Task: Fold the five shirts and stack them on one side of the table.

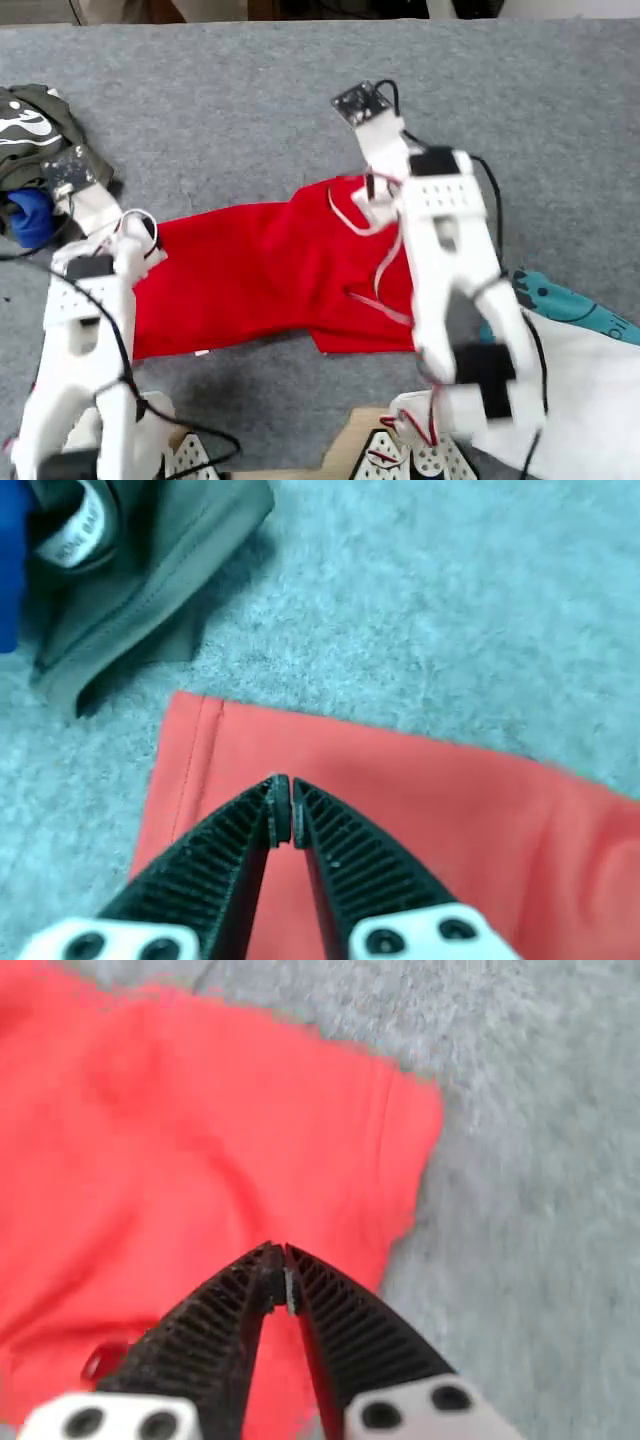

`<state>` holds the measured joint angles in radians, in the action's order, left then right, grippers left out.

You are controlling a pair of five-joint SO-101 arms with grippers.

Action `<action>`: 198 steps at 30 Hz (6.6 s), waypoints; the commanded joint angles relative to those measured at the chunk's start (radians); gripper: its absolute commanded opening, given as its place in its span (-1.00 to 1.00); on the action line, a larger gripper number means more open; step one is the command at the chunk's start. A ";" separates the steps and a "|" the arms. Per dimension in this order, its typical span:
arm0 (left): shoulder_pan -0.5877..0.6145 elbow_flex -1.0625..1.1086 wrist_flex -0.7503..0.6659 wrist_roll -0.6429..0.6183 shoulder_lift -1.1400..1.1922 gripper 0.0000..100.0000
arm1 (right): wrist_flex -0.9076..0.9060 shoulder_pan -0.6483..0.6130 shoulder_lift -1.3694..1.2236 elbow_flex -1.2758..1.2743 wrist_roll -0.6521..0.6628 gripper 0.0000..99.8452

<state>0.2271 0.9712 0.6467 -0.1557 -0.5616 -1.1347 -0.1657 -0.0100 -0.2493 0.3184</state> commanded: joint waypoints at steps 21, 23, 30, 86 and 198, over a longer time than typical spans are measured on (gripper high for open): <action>0.149 -0.724 0.229 -0.003 0.791 -0.96 | -0.571 0.090 -1.233 1.756 -0.005 -0.99; 0.129 -0.755 0.245 -0.006 0.789 -0.96 | -0.643 0.058 -1.264 1.900 -0.005 -0.99; 0.072 -0.991 0.468 0.000 0.789 -0.96 | -0.652 0.028 -1.052 1.808 -0.006 -0.99; 0.146 0.150 -0.097 0.170 0.082 -0.96 | -0.345 -0.219 -0.277 0.145 -0.104 -0.99; -0.074 0.132 -0.112 0.143 0.093 -0.96 | -0.649 -0.021 -1.230 1.919 0.068 -0.99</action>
<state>0.1442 1.1185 0.5470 0.0069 -0.4526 -1.7208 -0.1749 -1.3525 1.6164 0.3751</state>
